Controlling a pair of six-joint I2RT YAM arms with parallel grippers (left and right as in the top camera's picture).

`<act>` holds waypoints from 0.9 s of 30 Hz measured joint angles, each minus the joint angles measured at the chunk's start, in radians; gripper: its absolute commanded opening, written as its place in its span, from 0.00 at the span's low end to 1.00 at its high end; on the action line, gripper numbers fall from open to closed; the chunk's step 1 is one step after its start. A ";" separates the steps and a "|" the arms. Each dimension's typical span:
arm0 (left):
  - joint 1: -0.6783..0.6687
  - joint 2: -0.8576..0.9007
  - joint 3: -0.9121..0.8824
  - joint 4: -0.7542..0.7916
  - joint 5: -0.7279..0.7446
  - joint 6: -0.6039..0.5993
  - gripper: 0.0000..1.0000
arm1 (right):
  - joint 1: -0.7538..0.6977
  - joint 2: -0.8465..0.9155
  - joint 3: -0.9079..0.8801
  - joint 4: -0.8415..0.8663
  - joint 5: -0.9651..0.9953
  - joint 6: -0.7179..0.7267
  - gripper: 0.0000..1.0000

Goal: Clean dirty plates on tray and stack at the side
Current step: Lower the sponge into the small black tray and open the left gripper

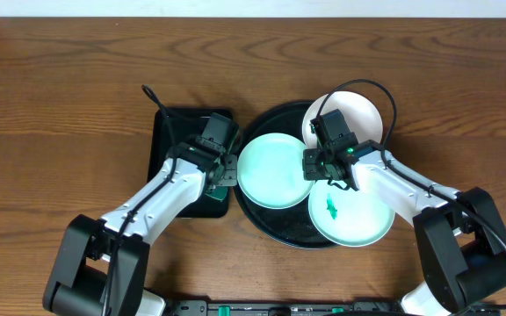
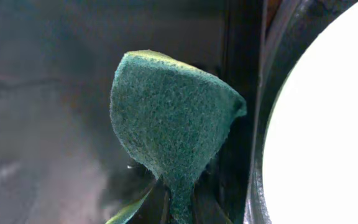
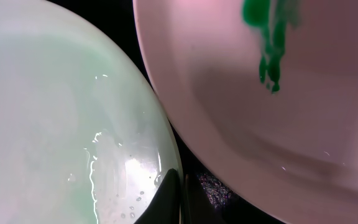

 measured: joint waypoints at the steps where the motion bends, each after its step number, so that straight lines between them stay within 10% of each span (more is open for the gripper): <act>1: -0.002 0.000 0.000 0.000 0.000 0.000 0.07 | 0.000 0.000 0.000 0.000 0.000 0.000 0.01; 27: 0.005 -0.014 0.048 -0.043 -0.095 0.021 0.07 | 0.000 0.000 0.000 0.000 0.000 0.000 0.02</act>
